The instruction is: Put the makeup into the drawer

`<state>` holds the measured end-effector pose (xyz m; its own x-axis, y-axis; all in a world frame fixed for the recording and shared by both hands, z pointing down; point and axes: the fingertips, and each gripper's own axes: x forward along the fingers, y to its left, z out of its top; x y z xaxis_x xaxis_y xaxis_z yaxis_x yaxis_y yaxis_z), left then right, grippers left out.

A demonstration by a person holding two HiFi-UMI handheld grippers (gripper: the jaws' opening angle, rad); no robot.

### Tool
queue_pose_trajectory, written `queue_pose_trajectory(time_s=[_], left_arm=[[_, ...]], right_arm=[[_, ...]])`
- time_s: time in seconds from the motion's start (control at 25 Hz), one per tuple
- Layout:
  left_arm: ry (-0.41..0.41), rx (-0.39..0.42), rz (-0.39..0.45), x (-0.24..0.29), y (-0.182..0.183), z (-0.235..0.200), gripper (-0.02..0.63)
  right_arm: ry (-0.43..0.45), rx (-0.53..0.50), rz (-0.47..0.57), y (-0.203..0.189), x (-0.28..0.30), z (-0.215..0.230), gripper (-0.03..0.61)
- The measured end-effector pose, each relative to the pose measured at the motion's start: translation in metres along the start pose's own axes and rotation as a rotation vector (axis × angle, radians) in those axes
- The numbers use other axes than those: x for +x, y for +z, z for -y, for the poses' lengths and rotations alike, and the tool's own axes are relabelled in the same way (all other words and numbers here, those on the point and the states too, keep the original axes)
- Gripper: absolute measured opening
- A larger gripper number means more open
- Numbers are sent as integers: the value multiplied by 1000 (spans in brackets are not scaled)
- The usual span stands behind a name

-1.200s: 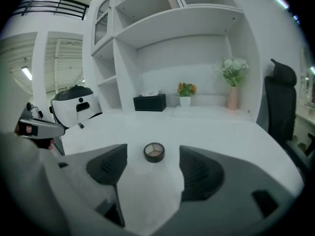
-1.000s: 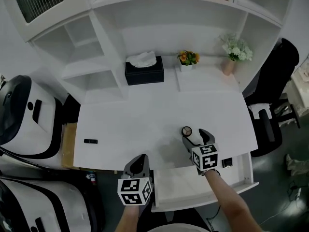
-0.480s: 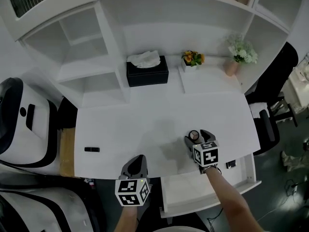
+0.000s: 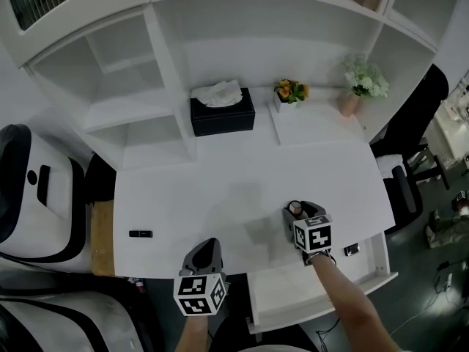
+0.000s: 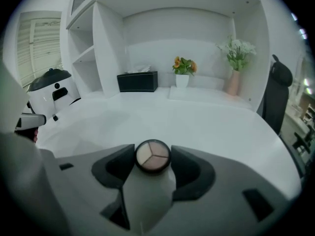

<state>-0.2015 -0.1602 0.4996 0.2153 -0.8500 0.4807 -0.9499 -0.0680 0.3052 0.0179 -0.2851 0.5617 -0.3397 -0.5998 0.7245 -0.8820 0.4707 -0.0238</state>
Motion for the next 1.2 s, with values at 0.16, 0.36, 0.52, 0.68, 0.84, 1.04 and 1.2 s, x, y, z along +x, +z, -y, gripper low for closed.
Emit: queue_pose_trajectory(time_s=[0.16, 0.36, 0.52, 0.68, 0.84, 1.04, 1.2], left_arm=[[-5, 1, -3, -2, -1, -2, 3], [-22, 7, -5, -5, -1, 0, 3], [-39, 20, -3, -6, -2, 3, 3], [-69, 35, -12, -6, -3, 13, 3], [-115, 57, -16, -5, -3, 32, 3], [-187, 103, -30, 0, -7, 64, 3], [-253, 142, -53, 5, -17, 97, 3]], right_arm=[[-5, 2, 4, 0, 0, -1, 232], [-20, 4, 10, 0, -4, -2, 230], [-16, 18, 44, 3, -19, -8, 230], [-14, 55, 81, 1, -43, -10, 229], [-30, 111, 122, -10, -76, -2, 229], [-88, 191, 140, -46, -116, 19, 229], [-144, 259, 130, -85, -143, 38, 229]])
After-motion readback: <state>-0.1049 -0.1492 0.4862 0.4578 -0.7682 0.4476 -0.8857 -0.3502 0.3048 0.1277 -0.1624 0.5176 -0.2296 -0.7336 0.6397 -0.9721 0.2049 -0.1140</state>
